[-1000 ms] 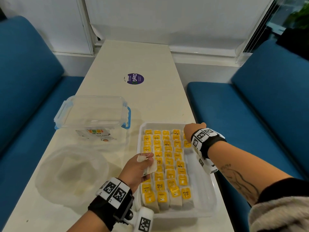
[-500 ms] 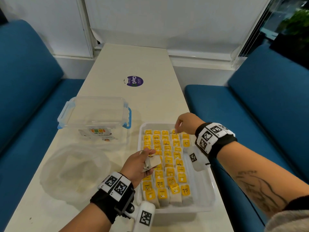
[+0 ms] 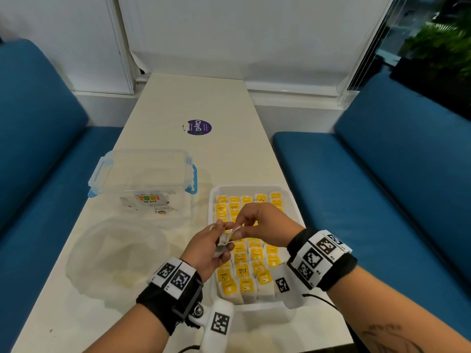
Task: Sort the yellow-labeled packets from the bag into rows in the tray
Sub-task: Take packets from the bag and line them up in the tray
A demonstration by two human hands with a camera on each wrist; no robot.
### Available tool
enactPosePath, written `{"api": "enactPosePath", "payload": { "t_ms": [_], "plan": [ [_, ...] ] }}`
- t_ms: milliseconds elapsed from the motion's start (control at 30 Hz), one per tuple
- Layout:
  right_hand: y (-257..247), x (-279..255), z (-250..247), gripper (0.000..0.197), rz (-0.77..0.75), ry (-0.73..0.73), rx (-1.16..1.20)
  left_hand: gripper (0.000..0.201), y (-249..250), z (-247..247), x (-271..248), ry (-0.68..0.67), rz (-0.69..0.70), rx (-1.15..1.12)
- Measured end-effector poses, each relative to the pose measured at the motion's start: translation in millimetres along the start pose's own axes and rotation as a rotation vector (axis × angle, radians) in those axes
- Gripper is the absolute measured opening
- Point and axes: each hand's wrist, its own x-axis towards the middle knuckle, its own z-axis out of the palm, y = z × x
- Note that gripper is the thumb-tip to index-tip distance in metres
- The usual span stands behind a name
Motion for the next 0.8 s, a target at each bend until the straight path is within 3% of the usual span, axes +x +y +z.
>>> {"api": "enactPosePath", "payload": {
  "t_ms": [133, 300, 500, 633, 800],
  "plan": [
    [1.9, -0.7, -12.3, 0.019, 0.105, -0.007, 0.019, 0.022, -6.2, -4.4, -1.0, 0.017, -0.054, 0.041],
    [11.9, -1.9, -34.3, 0.002, 0.235, 0.071, -0.227, 0.018, -9.8, -8.4, -2.0, 0.01, -0.099, 0.0],
    [34.0, 4.4, -54.4, 0.015, 0.363, 0.091, -0.554, 0.019, -13.0, -10.7, -4.8, 0.018, -0.071, 0.002],
    [55.4, 11.2, -60.1, 0.026, 0.442, -0.016, -0.684, 0.024, -15.7, -10.0, -7.7, 0.004, -0.052, 0.023],
    [73.6, 19.1, -52.0, 0.029, 0.456, -0.322, -0.812, 0.031, -18.8, -6.1, -8.1, -0.01, -0.069, 0.038]
  ]
}}
